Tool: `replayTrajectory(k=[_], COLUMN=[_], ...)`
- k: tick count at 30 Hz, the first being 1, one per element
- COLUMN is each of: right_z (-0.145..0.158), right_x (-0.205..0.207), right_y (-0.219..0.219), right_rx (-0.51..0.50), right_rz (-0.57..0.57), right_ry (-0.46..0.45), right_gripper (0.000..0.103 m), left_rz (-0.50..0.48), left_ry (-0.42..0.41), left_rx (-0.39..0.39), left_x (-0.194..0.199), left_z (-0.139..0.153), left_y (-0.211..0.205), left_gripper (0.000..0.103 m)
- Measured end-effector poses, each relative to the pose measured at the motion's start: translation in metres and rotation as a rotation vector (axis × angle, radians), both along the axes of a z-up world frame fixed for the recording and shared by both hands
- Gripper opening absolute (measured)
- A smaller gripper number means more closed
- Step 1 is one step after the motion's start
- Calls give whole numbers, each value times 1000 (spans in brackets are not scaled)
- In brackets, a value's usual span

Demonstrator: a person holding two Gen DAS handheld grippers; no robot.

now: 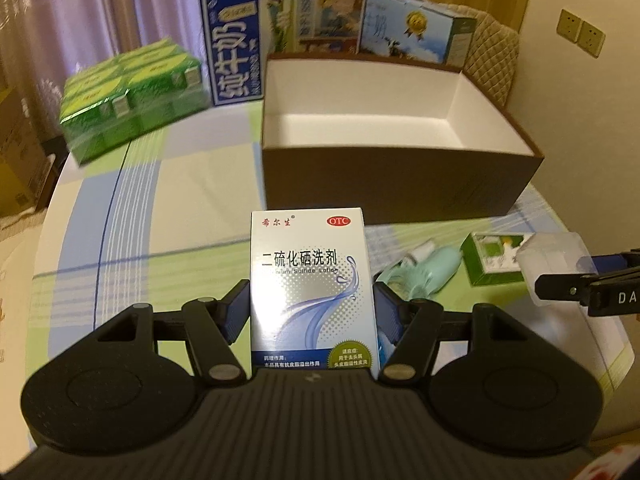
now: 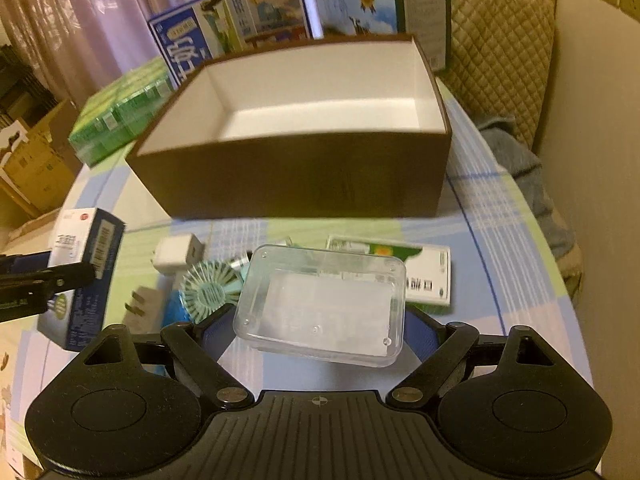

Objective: Organize rigid objects
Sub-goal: 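Lift and carry the medicine box with the left tool while the right tool carries the container to the box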

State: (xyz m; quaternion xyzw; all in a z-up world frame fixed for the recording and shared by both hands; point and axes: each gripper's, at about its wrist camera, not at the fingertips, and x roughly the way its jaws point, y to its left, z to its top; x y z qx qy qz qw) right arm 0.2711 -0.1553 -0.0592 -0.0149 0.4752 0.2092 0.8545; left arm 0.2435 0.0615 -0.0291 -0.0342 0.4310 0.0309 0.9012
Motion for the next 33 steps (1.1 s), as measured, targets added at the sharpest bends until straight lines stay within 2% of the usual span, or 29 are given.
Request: replayTrajectory(k=[8, 19, 25, 33], right_z=[27, 49, 48, 28], right_x=[25, 90, 131, 184], right_y=[6, 19, 28, 39], right_rx=[41, 66, 55, 33], right_rz=[32, 53, 63, 69], right_ry=[-67, -131, -141, -119], right_gripper=[84, 84, 84, 84], left_rz=[-29, -39, -30, -22], left_ry=[-56, -95, -94, -72], left_rx=[10, 17, 22, 57], left_x=[32, 102, 146, 202], left_z=[23, 43, 47, 35], left_y=[-15, -34, -36, -40], left_gripper=[61, 61, 61, 61])
